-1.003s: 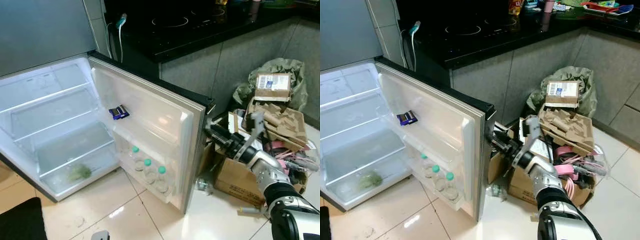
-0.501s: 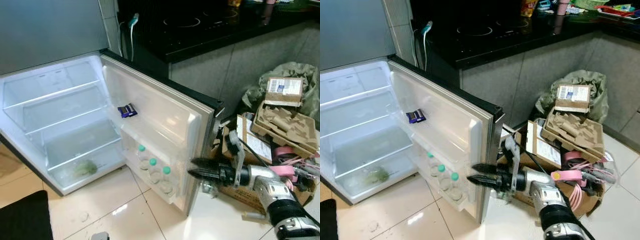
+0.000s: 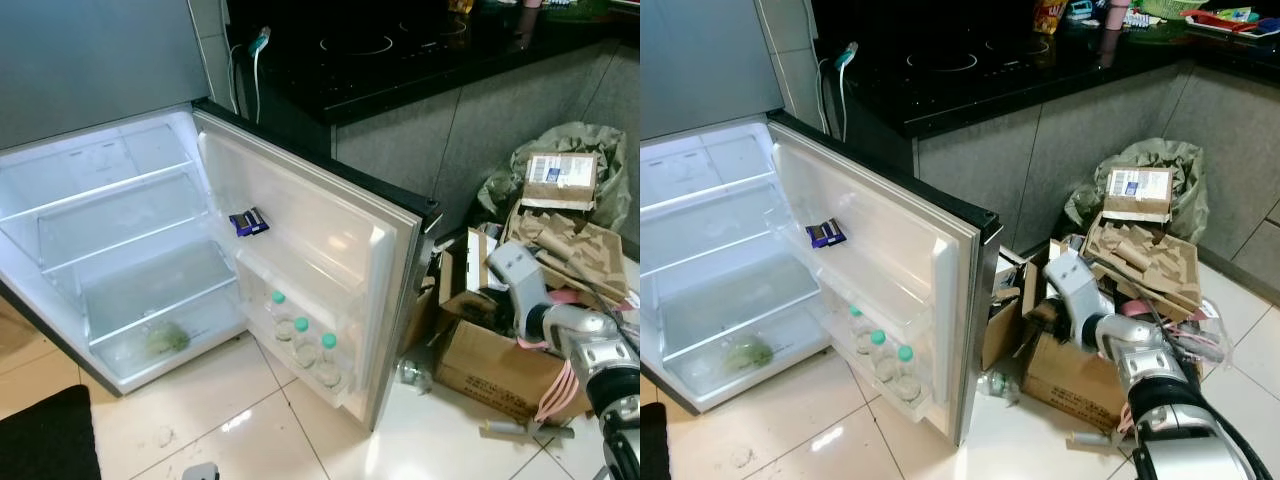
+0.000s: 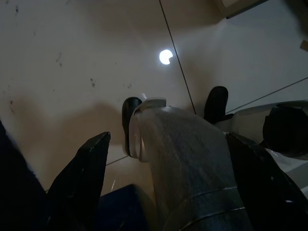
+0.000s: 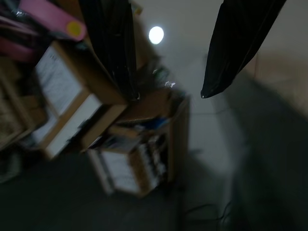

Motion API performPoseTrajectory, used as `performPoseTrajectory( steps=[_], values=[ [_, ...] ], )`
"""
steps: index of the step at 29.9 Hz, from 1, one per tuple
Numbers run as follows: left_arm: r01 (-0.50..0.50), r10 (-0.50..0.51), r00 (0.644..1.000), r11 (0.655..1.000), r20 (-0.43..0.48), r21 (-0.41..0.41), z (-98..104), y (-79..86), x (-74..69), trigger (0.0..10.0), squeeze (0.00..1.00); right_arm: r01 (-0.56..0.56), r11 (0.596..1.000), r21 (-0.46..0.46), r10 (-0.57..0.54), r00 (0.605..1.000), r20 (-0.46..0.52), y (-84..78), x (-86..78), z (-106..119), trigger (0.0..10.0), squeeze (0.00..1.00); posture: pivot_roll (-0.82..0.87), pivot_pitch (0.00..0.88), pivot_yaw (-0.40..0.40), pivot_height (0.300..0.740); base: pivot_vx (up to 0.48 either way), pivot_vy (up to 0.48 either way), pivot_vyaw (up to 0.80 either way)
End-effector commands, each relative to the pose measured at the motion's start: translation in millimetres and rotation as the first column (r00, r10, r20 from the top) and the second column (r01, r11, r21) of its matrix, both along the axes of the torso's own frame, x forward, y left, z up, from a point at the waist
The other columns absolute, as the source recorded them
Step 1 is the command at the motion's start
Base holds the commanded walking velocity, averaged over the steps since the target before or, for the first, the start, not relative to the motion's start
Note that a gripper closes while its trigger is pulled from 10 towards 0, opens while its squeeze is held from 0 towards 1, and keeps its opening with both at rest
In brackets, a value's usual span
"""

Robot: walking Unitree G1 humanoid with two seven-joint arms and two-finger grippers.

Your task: Restocking fridge

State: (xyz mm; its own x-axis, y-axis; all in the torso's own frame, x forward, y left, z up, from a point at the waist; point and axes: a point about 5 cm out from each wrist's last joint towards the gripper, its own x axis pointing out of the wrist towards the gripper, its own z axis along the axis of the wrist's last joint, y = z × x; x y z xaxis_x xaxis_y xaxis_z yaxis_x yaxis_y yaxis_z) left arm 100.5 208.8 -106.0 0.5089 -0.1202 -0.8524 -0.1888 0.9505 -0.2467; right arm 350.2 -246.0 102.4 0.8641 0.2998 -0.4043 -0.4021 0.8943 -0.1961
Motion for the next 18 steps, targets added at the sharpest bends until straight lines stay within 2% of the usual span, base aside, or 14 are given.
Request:
performPoseTrajectory(
  steps=[1,3,4,6,7,8,9,10,11,13,14,16,18],
  values=[
    [-0.001,0.001,1.000,1.000,-0.013,0.005,-0.5,2.9,-3.6,10.0,0.00,0.032,0.999,0.024,-0.033,0.998,0.052,1.0,4.7,6.4,10.0,0.00,-0.09,0.000,-0.019,0.740,0.000,0.000,0.00],
    [-0.003,0.003,1.000,1.000,-0.010,0.005,-0.3,2.9,-2.9,10.0,0.00,0.031,0.994,0.102,-0.044,0.991,0.123,9.4,12.4,18.2,10.0,0.00,-0.08,0.000,-0.019,0.740,0.000,0.000,0.00],
    [-0.003,0.003,1.000,1.000,-0.010,0.005,-0.3,2.9,-2.9,10.0,0.00,0.031,0.994,0.102,-0.044,0.991,0.123,9.4,12.4,18.2,10.0,0.00,-0.08,0.000,-0.019,0.740,0.000,0.000,0.00],
    [-0.004,0.004,1.000,1.000,-0.009,0.004,-0.3,2.8,-2.9,10.0,0.00,0.011,0.984,0.177,-0.044,0.982,0.182,21.7,20.5,29.6,10.0,0.00,-0.08,0.000,-0.016,0.740,0.000,0.000,0.00],
    [-0.004,0.004,1.000,1.000,-0.010,0.004,-0.3,2.9,-3.0,10.0,0.00,-0.002,0.981,0.194,-0.038,0.980,0.198,27.7,23.5,33.2,7.4,0.00,-0.08,0.000,-0.016,0.740,0.000,0.000,0.00],
    [-0.004,0.004,1.000,1.000,-0.010,0.004,-0.4,2.9,-3.2,10.0,0.00,-0.009,0.980,0.199,-0.033,0.978,0.205,32.7,25.8,35.3,6.5,0.00,-0.08,0.000,-0.017,0.740,0.000,0.000,0.00],
    [-0.004,0.004,1.000,1.000,-0.011,0.005,-0.4,3.0,-3.4,10.0,0.00,-0.021,0.979,0.201,-0.022,0.977,0.212,37.8,27.6,37.0,4.6,0.00,-0.08,0.000,-0.017,0.740,0.000,0.000,0.00],
    [-0.006,0.007,1.000,1.000,-0.011,0.004,-0.4,3.1,-3.6,10.0,0.00,-0.030,0.978,0.206,-0.016,0.976,0.216,43.5,29.6,38.5,4.0,0.00,-0.08,0.000,-0.018,0.740,0.000,0.000,0.00],
    [-0.008,0.008,1.000,1.000,-0.011,0.004,-0.5,3.2,-3.8,10.0,0.00,-0.035,0.977,0.209,-0.012,0.976,0.218,47.1,30.9,39.5,4.0,0.00,-0.08,0.000,-0.018,0.740,0.000,0.000,0.00],
    [-0.011,0.011,1.000,1.000,-0.010,0.004,-0.5,3.3,-3.9,10.0,0.00,-0.039,0.978,0.205,-0.008,0.975,0.222,51.6,32.5,40.5,4.0,0.00,-0.07,0.000,-0.020,0.740,0.000,0.000,0.00],
    [-0.013,0.013,1.000,1.000,-0.010,0.004,-0.4,3.5,-4.1,10.0,0.00,-0.051,0.978,0.201,0.005,0.975,0.222,57.4,34.1,41.5,10.0,0.00,-0.07,0.000,-0.020,0.740,0.000,0.000,0.00],
    [-0.019,0.019,1.000,1.000,-0.008,0.004,-0.3,4.4,-4.6,10.0,0.00,-0.117,0.972,0.202,0.068,0.970,0.232,75.8,37.0,44.7,10.0,0.00,-0.07,0.000,-0.020,0.740,0.000,0.000,0.00],
    [-0.020,0.020,1.000,1.000,-0.008,0.004,-0.3,4.7,-4.9,10.0,0.00,-0.146,0.967,0.208,0.096,0.968,0.233,80.8,37.0,45.2,10.0,0.00,-0.07,0.000,-0.020,0.740,0.000,0.000,0.00]
  ],
)
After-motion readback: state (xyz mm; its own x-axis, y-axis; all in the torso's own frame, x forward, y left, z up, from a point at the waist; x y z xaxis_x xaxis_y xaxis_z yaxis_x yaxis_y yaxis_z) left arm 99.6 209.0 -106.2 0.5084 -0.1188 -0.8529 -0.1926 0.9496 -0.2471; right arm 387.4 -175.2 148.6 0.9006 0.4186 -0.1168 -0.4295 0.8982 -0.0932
